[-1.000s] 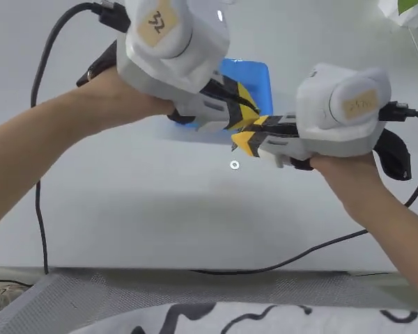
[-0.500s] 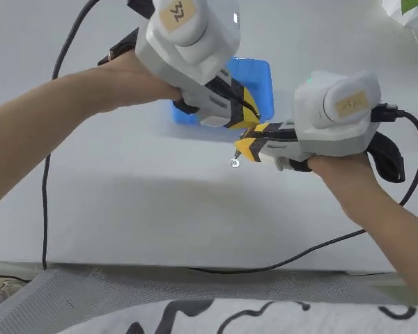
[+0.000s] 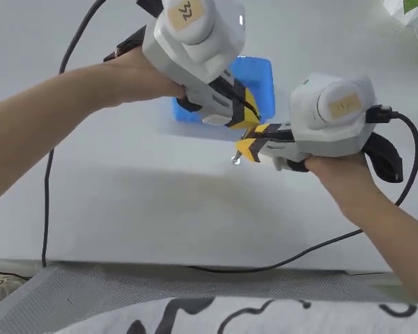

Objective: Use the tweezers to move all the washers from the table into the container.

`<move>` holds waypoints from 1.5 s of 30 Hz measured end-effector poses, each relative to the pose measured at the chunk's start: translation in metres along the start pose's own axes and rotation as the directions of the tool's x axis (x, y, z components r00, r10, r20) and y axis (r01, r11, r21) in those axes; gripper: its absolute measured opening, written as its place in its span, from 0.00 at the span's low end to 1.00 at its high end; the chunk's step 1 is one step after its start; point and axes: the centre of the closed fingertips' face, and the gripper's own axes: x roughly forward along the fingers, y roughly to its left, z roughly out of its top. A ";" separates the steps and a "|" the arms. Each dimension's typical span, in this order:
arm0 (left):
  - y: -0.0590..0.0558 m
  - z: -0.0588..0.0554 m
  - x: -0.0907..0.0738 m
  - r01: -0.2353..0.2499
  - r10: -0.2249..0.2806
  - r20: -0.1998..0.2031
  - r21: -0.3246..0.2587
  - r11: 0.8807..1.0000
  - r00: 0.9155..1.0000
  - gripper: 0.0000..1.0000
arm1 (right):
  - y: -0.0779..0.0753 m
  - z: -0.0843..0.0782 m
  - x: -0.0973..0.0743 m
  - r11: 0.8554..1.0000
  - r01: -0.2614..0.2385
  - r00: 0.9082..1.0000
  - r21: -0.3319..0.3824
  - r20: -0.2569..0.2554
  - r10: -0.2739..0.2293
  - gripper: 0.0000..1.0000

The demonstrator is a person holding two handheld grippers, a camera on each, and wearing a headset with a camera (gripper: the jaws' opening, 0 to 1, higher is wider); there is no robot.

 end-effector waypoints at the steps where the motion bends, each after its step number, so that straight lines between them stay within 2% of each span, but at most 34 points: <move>1: 0.000 0.000 0.000 0.000 0.000 0.000 0.001 1.000 1.000 0.00 | 0.000 0.000 0.000 1.000 0.001 1.000 0.001 0.002 -0.001 0.05; 8: -0.001 -0.002 0.000 0.001 -0.001 -0.014 0.006 1.000 1.000 0.00 | 0.000 -0.001 0.003 1.000 0.005 1.000 -0.002 -0.009 -0.005 0.05; 13: -0.001 -0.002 0.000 0.004 -0.004 0.004 -0.015 1.000 1.000 0.00 | 0.000 -0.001 0.003 1.000 0.012 1.000 0.008 0.005 -0.012 0.04; 18: 0.001 -0.003 -0.002 -0.012 0.012 0.004 -0.014 1.000 1.000 0.00 | 0.000 0.000 0.005 0.999 0.004 1.000 0.035 0.022 -0.005 0.04; 24: -0.001 -0.006 -0.004 -0.025 0.025 -0.010 -0.001 1.000 1.000 0.00 | 0.002 0.001 0.006 0.999 0.036 0.999 0.004 0.028 -0.036 0.03; 26: 0.002 -0.006 -0.004 -0.028 0.028 -0.008 -0.006 1.000 1.000 0.00 | 0.001 0.000 0.006 0.999 0.044 0.999 0.001 0.028 -0.044 0.03; 33: -0.003 -0.005 -0.002 -0.039 0.039 -0.027 0.010 0.999 0.999 0.00 | 0.004 0.000 0.005 0.999 0.048 0.999 -0.016 0.007 -0.048 0.03; 40: -0.008 0.006 -0.009 -0.042 0.042 -0.025 0.032 0.999 0.999 0.00 | 0.007 0.008 -0.005 0.998 0.055 0.998 -0.010 0.029 -0.055 0.03; 45: -0.008 0.021 -0.016 -0.058 0.059 -0.014 0.064 0.996 0.998 0.00 | 0.004 0.018 -0.015 0.997 0.075 0.996 -0.019 0.051 -0.074 0.03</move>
